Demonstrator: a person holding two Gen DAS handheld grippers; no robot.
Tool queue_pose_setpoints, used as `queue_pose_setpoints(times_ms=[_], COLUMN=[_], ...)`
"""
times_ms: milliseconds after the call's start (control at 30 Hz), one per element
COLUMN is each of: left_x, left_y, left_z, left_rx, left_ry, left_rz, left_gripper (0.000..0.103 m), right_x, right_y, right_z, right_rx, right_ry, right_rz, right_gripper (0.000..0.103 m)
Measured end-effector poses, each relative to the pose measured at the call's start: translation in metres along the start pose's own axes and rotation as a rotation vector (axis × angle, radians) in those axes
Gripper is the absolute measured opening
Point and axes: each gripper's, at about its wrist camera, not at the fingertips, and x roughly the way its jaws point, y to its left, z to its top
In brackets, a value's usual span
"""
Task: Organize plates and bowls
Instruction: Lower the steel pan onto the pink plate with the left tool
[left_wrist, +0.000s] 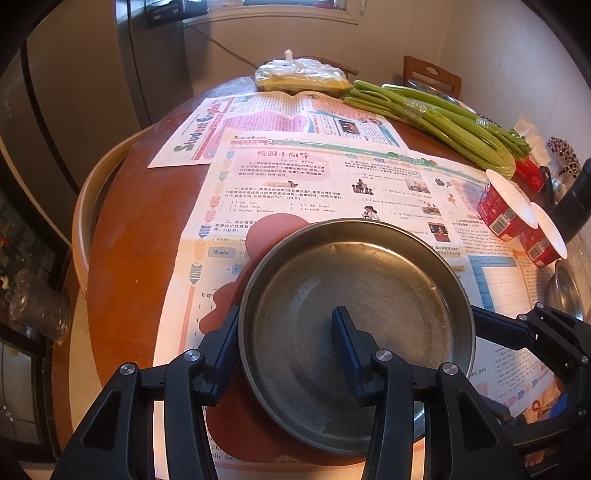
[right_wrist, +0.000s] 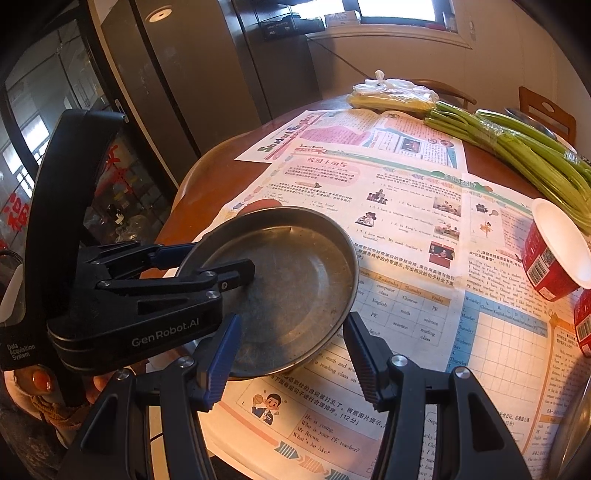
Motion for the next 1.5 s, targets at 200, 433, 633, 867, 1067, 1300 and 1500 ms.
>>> queue_pose_setpoints(times_ms=[200,433,633,867,1067,1300,1500], left_x=[-0.001,-0.007,-0.013,-0.02,-0.027,-0.035,-0.041], left_y=[-0.001,0.002,0.007,0.012,0.016,0.018,0.025], left_z=[0.001,0.002,0.003,0.001,0.0,0.0,-0.001], left_rx=[0.008,0.001,-0.017,-0.036,-0.046,-0.055,-0.097], left_ry=[-0.001,-0.018,-0.032,-0.045,-0.065,-0.086,-0.101], left_rz=[0.011,0.003,-0.009,-0.012,-0.017,-0.017,-0.012], left_gripper=[0.05,0.05,0.05,0.05,0.05,0.05,0.05], right_x=[-0.001,0.0,0.003,0.002,-0.001,-0.005,-0.015], right_y=[0.0,0.003,0.004,0.008,0.009,0.009,0.005], right_z=[-0.002,-0.002,-0.002,-0.002,-0.002,-0.003,-0.002], right_rx=[0.001,-0.012,-0.015,-0.022,-0.024,-0.02,-0.014], right_ry=[-0.003,0.0,0.007,0.005,-0.007,-0.015,-0.048], right_rz=[0.004,0.009,0.026,0.031,0.026,0.024,0.02], right_gripper=[0.058,0.058,0.058,0.058,0.058,0.058,0.058])
